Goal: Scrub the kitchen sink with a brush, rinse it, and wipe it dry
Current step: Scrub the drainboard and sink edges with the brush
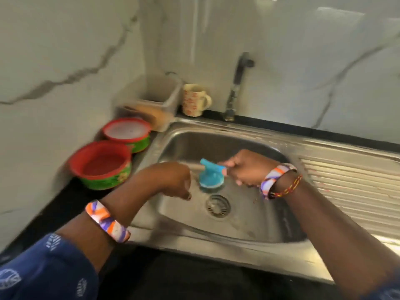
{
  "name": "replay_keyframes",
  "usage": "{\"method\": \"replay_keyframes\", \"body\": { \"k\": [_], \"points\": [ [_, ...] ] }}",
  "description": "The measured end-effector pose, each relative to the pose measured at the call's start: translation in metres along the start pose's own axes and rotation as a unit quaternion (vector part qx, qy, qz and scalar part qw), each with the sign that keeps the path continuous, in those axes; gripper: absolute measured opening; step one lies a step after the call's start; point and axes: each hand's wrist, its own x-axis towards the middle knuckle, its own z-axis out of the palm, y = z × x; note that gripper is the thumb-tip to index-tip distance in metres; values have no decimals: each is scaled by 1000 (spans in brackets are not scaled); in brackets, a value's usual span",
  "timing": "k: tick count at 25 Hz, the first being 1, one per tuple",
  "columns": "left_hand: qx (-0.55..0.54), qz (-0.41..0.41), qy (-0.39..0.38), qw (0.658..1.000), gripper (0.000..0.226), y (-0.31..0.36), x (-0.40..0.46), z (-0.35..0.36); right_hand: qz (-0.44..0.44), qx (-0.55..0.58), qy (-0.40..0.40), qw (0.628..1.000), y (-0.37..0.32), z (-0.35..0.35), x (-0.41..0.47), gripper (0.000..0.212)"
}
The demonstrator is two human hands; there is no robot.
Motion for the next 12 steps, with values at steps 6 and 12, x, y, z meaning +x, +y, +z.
{"method": "replay_keyframes", "body": {
  "k": [6,12],
  "points": [
    [1,-173,169,970,50,-95,-37,-7,-164,161,113,967,-129,5,90,39],
    [-4,-179,195,964,53,-121,-31,8,-163,-38,99,981,-160,38,153,52]
  ]
}}
